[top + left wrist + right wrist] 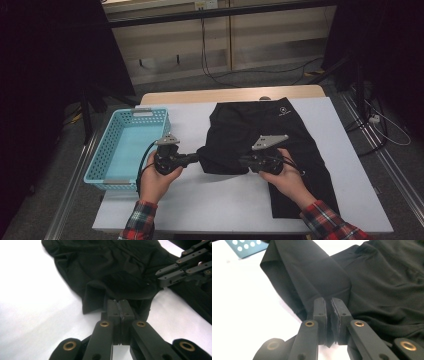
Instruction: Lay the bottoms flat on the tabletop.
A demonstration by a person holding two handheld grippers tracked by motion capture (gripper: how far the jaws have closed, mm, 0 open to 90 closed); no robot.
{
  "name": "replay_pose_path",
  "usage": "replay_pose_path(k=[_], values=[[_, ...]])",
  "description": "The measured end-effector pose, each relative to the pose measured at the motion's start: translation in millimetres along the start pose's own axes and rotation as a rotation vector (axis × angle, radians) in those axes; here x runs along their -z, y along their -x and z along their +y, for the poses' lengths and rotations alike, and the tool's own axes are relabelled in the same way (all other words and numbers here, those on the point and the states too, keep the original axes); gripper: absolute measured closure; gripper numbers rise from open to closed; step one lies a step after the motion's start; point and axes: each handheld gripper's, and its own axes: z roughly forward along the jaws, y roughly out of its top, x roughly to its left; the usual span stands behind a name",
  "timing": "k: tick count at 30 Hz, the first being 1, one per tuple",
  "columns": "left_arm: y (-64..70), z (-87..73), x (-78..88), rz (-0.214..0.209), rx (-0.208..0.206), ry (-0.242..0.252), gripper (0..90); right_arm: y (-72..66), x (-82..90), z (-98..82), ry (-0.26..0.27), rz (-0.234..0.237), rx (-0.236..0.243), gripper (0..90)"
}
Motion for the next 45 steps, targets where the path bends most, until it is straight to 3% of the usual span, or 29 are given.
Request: replay_pose_path(k=[6, 8, 13, 16, 19, 21, 22, 27, 29, 32, 37, 45], values=[[-2.0, -2.4, -0.7, 0.004, 0.013, -0.004, 90.0, -4.8, 5.5, -5.9, -0.020, 0.037, 0.004, 74.2], [-1.0, -1.3, -0.8, 0.002, 0.011, -0.003, 90.0, -8.3, 4.5, -7.3, -0.023, 0.029, 0.018, 69.7], [2.1, 0.5, -3.2, -0.004, 0.005, 0.002, 90.0, -14.9, -10.1, -7.0, -0.035, 0.037, 0.042, 58.7], [2.5, 1.2, -5.2, 0.001, -0.001, -0.001, 90.0, -21.3, -23.6, -5.6, -0.081, 0.029, 0.074, 55.2], [1.0, -0.3, -6.2, -0.002, 0.001, -0.010, 89.9, -21.9, -33.5, -7.8, -0.135, 0.000, 0.089, 61.1], [-0.9, -1.5, -5.6, 0.001, 0.006, -0.015, 89.7, -19.5, -32.7, -8.2, -0.134, -0.028, 0.106, 83.3], [-1.6, -1.9, -4.8, 0.004, 0.008, -0.019, 89.7, -16.4, -29.9, -7.4, -0.129, -0.019, 0.091, 90.0], [-1.6, -3.1, -3.4, 0.024, -0.003, -0.004, 86.4, -3.2, -14.4, -5.3, -0.060, 0.004, 0.003, 90.0], [-0.5, -2.7, -4.6, 0.027, -0.004, 0.008, 75.7, -1.3, -10.7, -4.0, -0.045, -0.007, -0.001, 90.0], [3.2, -2.8, -7.6, 0.028, -0.023, 0.001, 68.4, -0.1, -11.7, -3.1, -0.034, 0.006, -0.020, 90.0], [8.9, -3.6, -11.5, 0.021, -0.039, -0.007, 64.7, 1.9, -17.5, -2.0, -0.031, -0.020, -0.041, 90.0], [14.8, -4.9, -9.9, 0.013, -0.060, 0.009, 54.7, 8.3, -12.8, -1.7, -0.007, -0.043, -0.073, 90.0]])
